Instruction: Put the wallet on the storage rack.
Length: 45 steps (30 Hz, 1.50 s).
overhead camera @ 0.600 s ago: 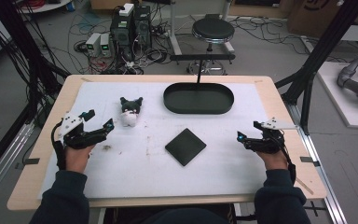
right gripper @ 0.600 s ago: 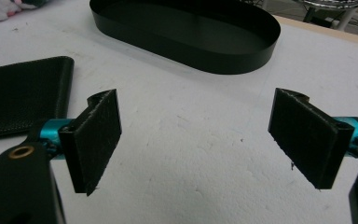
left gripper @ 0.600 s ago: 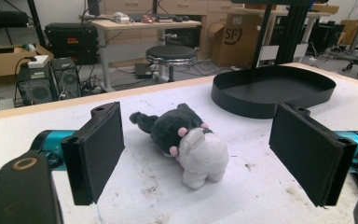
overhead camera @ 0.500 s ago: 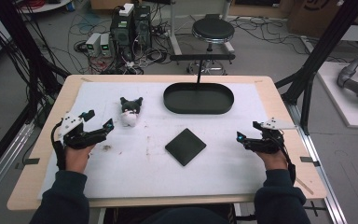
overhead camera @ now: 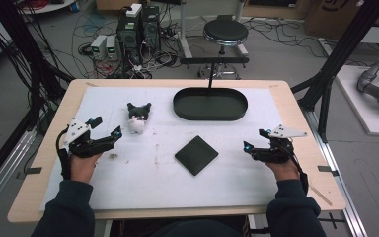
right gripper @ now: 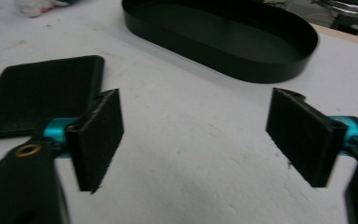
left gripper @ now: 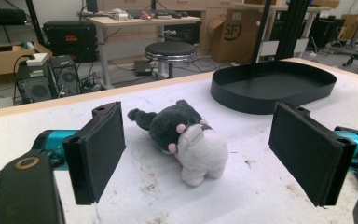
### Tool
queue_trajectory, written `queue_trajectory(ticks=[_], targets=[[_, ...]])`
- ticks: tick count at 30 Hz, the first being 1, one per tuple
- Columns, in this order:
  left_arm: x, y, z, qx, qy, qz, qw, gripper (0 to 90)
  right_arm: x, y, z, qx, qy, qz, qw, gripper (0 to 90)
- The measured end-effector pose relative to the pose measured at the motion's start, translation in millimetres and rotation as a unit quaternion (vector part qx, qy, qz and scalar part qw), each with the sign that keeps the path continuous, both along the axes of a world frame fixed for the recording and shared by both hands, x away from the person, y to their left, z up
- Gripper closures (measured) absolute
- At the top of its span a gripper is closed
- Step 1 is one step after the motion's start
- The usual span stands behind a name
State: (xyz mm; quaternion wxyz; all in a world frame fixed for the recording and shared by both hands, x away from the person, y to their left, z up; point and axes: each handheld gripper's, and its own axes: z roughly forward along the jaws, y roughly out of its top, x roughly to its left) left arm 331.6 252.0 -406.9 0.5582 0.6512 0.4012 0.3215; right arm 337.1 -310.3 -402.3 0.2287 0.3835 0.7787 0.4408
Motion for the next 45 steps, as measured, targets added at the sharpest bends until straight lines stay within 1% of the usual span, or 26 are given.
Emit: queue_trajectory(ticks=[3,4,5,6,7,10,11,13,17,19,20,22,23,24,25,26,27,28,29,32,37,41,42,43,44,45], targets=[[-2.1,-1.0,0.0,-0.004,0.000,-0.003,1.0000,18.3,0.7,20.0,-0.7,0.001,0.007,0.023,0.9997,28.5],[-2.1,-1.0,0.0,-0.004,0.000,-0.003,1.0000,18.3,0.7,20.0,-0.7,0.001,0.007,0.023,0.9997,28.5],[-2.2,-1.3,-0.3,-0.002,0.001,-0.004,1.0000,18.4,2.4,31.1,-3.1,-0.007,0.013,0.039,0.9991,30.9],[-2.1,-1.5,-0.5,0.002,0.002,-0.004,1.0000,18.4,2.4,31.1,-3.1,-0.007,0.013,0.039,0.9991,30.9],[-2.2,-2.5,-0.5,0.004,0.002,-0.004,1.0000,18.5,6.0,42.5,-6.8,-0.011,0.021,0.052,0.9984,32.1],[-3.0,-3.3,-0.2,0.006,0.001,-0.004,1.0000,18.6,10.3,53.6,-11.8,-0.014,0.031,0.070,0.9970,34.2],[-3.7,-2.5,-0.7,0.008,0.002,-0.004,1.0000,18.8,14.2,64.8,-17.2,-0.025,0.041,0.086,0.9952,35.6],[-3.5,-1.8,-2.3,0.005,0.005,-0.002,1.0000,18.9,18.0,73.8,-21.9,-0.031,0.050,0.099,0.9933,36.3],[-2.8,-0.7,-3.5,0.005,0.008,0.000,0.9999,19.2,24.5,80.5,-27.9,-0.024,0.067,0.111,0.9912,36.4],[-1.4,-1.1,-4.1,0.007,0.010,0.000,0.9999,19.6,31.5,83.8,-36.0,-0.033,0.086,0.118,0.9887,37.0],[-1.4,-1.1,-4.1,0.007,0.010,0.000,0.9999,19.7,31.5,83.8,-36.0,-0.033,0.086,0.118,0.9887,37.0],[-0.8,-1.9,-4.5,0.008,0.011,0.000,0.9999,19.9,36.2,85.7,-42.7,-0.043,0.106,0.123,0.9858,38.8],[-0.4,-2.3,-4.7,0.008,0.011,0.000,0.9999,20.2,37.6,85.3,-43.6,-0.034,0.113,0.124,0.9852,39.3],[-0.1,-2.7,-4.9,0.009,0.011,0.000,0.9999,20.7,38.8,84.2,-43.8,-0.029,0.120,0.135,0.9831,47.1],[0.1,-2.9,-4.8,0.011,0.012,-0.001,0.9999,20.8,38.8,84.2,-43.8,-0.029,0.120,0.135,0.9831,47.1],[0.3,-3.5,-4.8,0.010,0.012,-0.002,0.9999,20.8,38.9,84.0,-43.8,-0.026,0.123,0.142,0.9818,51.9],[0.5,-3.8,-4.8,0.012,0.012,-0.003,0.9999,21.2,37.0,84.9,-42.7,-0.024,0.127,0.152,0.9799,61.7],[0.7,-4.4,-4.7,0.012,0.011,-0.003,0.9999,21.2,37.0,84.9,-42.7,-0.024,0.127,0.152,0.9799,61.7],[0.7,-4.8,-4.7,0.012,0.012,-0.004,0.9999,21.4,35.7,85.8,-42.3,-0.021,0.130,0.161,0.9781,67.5],[0.9,-5.8,-4.8,0.014,0.012,-0.005,0.9998,21.7,35.4,85.8,-42.2,-0.019,0.133,0.160,0.9780,69.5],[2.7,-7.8,-5.3,0.017,0.013,-0.007,0.9997,22.5,35.5,86.0,-41.7,-0.010,0.140,0.154,0.9781,78.4],[2.9,-8.2,-5.5,0.018,0.013,-0.005,0.9997,22.8,33.8,87.7,-37.3,-0.022,0.134,0.150,0.9793,84.8],[2.8,-7.5,-5.4,0.016,0.013,-0.006,0.9998,22.9,32.4,86.7,-32.5,-0.033,0.133,0.144,0.9802,85.5],[2.7,-6.4,-5.2,0.016,0.013,-0.005,0.9998,22.9,32.1,84.3,-29.1,-0.032,0.125,0.140,0.9817,85.6],[2.5,-5.4,-5.1,0.015,0.013,-0.002,0.9998,22.9,32.1,84.3,-29.1,-0.032,0.125,0.140,0.9817,85.6],[2.3,-3.6,-4.9,0.012,0.013,-0.002,0.9998,22.9,31.2,76.8,-19.4,-0.023,0.110,0.127,0.9855,85.9]])
